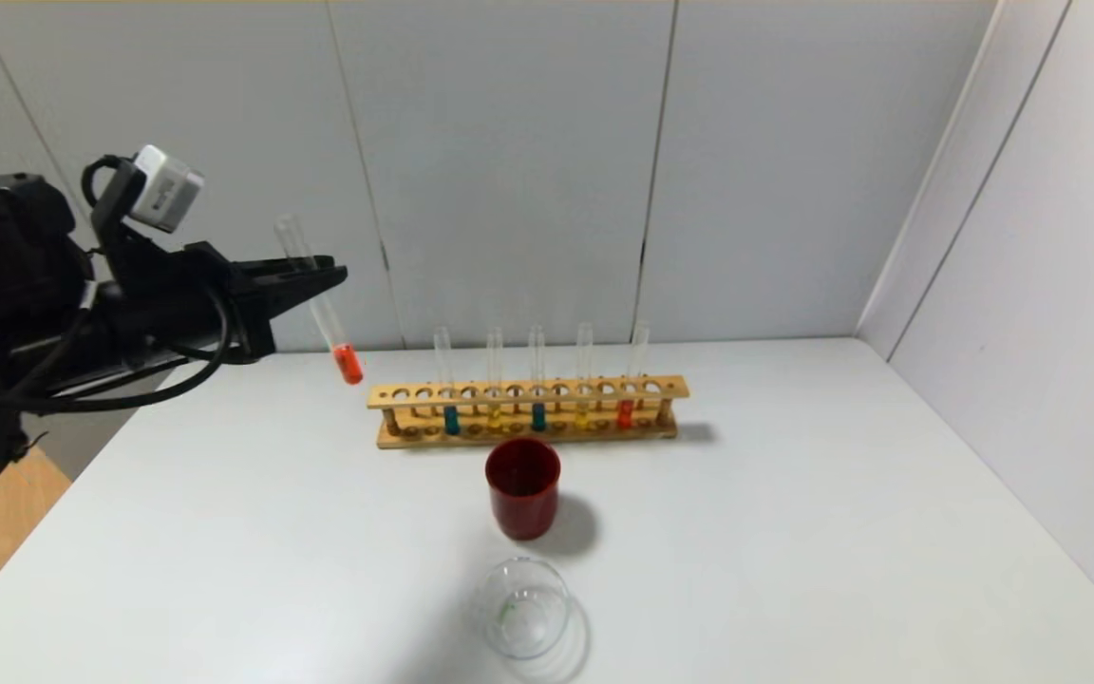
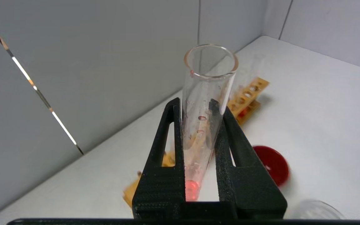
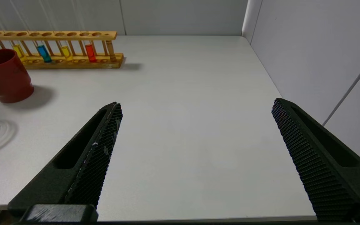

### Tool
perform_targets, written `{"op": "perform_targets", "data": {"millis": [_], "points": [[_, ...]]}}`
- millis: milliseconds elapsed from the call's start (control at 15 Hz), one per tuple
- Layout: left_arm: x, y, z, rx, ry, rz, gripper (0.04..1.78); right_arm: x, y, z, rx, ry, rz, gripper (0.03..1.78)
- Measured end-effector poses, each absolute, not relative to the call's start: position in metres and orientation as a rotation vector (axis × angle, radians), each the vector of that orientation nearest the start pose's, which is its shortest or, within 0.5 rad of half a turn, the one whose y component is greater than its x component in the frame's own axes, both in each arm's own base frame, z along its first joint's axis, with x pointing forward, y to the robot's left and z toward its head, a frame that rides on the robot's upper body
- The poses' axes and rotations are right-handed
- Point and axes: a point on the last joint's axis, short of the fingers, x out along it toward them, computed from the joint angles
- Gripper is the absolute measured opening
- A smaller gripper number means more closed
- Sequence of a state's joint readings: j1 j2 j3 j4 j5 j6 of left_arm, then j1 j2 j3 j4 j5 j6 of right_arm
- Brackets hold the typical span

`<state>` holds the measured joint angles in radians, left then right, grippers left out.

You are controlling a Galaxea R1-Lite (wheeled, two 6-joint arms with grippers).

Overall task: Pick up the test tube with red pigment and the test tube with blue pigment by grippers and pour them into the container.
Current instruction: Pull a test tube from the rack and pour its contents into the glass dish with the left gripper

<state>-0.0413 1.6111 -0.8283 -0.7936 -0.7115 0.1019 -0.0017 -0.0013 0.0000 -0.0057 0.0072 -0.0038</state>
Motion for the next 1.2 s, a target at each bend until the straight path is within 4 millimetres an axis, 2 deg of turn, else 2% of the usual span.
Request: {"op": "perform_targets", "data": {"millis": [267,400,600,867,1200], "points": [[0.222,-0.022,0.238,0.080,0.007,-0.743,0.32,-0.023,0.000,0.076,-0.004,-0.007,0.006,1.75],[0.191,-0.020,0.233,0.066,0.028,-0.741,0.32,-0.023,0.000,0.076,-0.004,-0.007,0.006,1.75],[0.157,-0.019,0.216,0.021,0.072,-0.739,0.32,-0.023,0.000,0.076,-0.004,-0.007,0.006,1.75],[0.138,-0.018,0.191,0.000,0.132,-0.745,0.32,-0.023,0.000,0.076,-0.004,-0.007,0.006,1.75],[0.136,-0.018,0.164,0.089,0.198,-0.736,0.32,-0.023,0.000,0.076,-0.004,-0.007,0.006,1.75]]}}
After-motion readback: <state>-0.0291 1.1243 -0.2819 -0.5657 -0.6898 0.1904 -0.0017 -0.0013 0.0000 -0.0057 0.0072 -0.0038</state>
